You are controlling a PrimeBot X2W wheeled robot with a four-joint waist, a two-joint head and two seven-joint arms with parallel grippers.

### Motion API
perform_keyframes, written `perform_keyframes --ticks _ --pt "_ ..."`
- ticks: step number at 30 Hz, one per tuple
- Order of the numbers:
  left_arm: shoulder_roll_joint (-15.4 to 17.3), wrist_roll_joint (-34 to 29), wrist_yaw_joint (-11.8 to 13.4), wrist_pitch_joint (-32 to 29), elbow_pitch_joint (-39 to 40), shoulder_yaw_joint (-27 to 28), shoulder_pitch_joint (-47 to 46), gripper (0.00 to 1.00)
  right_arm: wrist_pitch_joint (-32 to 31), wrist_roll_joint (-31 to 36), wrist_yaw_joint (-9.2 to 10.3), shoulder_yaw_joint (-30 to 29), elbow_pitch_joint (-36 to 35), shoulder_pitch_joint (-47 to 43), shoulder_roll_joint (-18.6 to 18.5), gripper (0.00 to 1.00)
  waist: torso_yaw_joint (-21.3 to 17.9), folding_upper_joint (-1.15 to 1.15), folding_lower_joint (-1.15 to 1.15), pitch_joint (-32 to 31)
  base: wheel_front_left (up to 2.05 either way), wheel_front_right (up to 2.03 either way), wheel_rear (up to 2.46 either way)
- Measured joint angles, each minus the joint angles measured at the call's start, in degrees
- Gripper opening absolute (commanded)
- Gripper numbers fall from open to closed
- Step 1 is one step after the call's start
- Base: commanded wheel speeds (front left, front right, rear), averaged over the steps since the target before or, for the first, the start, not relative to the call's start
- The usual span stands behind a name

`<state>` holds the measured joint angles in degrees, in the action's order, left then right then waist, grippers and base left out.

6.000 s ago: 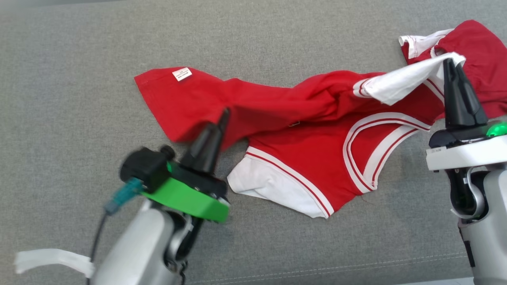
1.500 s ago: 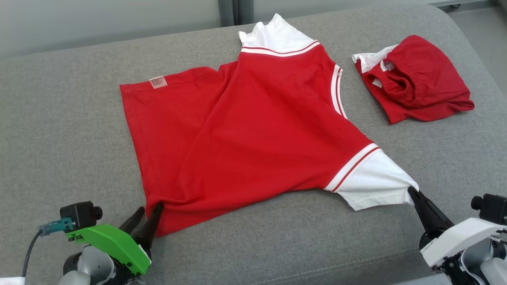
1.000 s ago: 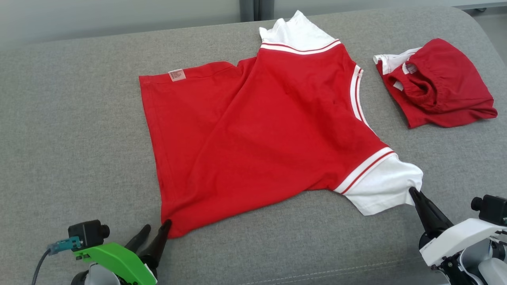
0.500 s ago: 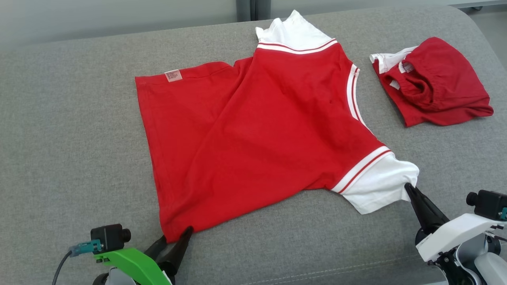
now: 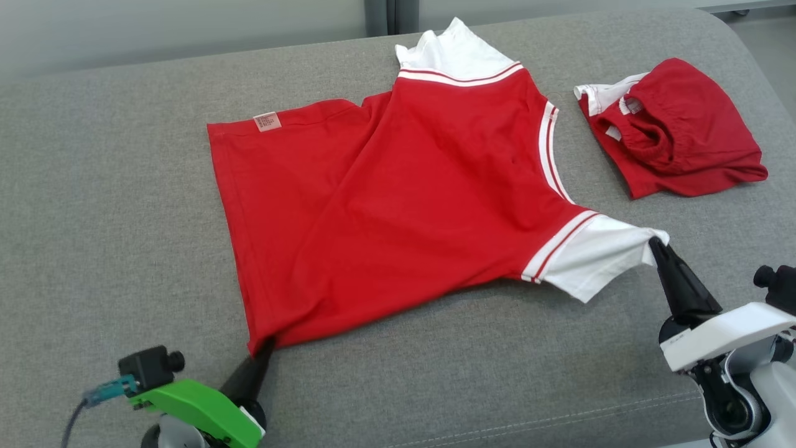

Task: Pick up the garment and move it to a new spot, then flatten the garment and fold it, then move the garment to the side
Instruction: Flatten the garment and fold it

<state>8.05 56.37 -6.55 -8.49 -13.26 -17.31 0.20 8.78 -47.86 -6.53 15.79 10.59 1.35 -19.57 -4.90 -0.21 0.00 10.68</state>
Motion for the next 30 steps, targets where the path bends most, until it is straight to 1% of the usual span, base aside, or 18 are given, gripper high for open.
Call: perform_keyframes --ticks 5,10,11,14,18,21,24,26,29,30 --pt "-0.2 2.4 -0.3 5.6 6.4 5.1 -1.4 0.0 3.4 0.0 -0.02 -2.2 -3.9 2.6 -0.1 0.0 0.3 0.0 0.0 -1.0 0.0 0.0 0.0" --pt "-1.8 5.5 -0.5 11.1 16.4 8.6 -5.5 0.0 4.8 0.0 -0.51 -3.5 -9.9 5.2 0.0 0.0 0.5 0.0 0.0 -2.7 0.0 0.0 0.0" --pt "-2.0 7.3 -0.5 12.7 21.1 9.4 -6.5 0.0 4.9 -0.3 -0.52 -4.2 -13.2 6.1 0.0 0.0 0.5 0.0 0.0 -3.5 0.0 0.0 0.0" --pt "-1.9 8.1 -0.5 14.8 28.1 10.4 -8.7 0.0 5.4 -0.7 -0.52 -5.1 -18.9 7.4 0.0 0.0 0.5 0.0 0.0 -4.7 0.0 0.0 0.0" --pt "-1.6 9.6 -0.5 17.0 36.0 13.8 -11.6 0.0 5.7 -1.2 -0.52 -6.4 -28.8 10.0 -0.5 0.0 0.4 0.0 0.0 -6.2 0.0 0.0 0.0" --pt "0.0 9.4 -0.5 16.7 40.3 15.0 -14.4 0.0 5.8 -2.0 -0.52 -9.1 -36.3 12.9 -1.1 0.0 0.1 0.0 0.0 -6.7 0.0 0.0 0.0" --pt "2.4 7.8 -0.5 14.5 41.9 15.1 -16.8 0.0 5.9 -2.1 -0.52 -11.1 -40.1 15.3 -2.3 0.0 0.0 0.0 0.0 -6.4 0.0 0.0 0.0" --pt "3.2 7.5 0.1 12.8 41.4 14.9 -18.2 0.0 5.9 -2.5 -0.52 -11.3 -40.1 16.4 -2.3 0.0 0.0 0.0 0.0 -5.9 0.0 0.0 0.0" --pt "4.0 7.5 3.0 9.5 38.1 13.2 -20.4 0.0 3.7 -4.7 -0.4 -9.3 -37.7 18.5 -2.2 0.0 0.0 0.0 0.0 -4.8 0.0 0.0 0.0" --pt "4.0 7.6 4.3 8.2 36.1 12.8 -21.3 0.0 2.2 -5.1 0.09 -8.0 -36.0 19.8 -2.0 0.0 0.0 0.0 0.0 -4.3 0.0 0.0 0.0"
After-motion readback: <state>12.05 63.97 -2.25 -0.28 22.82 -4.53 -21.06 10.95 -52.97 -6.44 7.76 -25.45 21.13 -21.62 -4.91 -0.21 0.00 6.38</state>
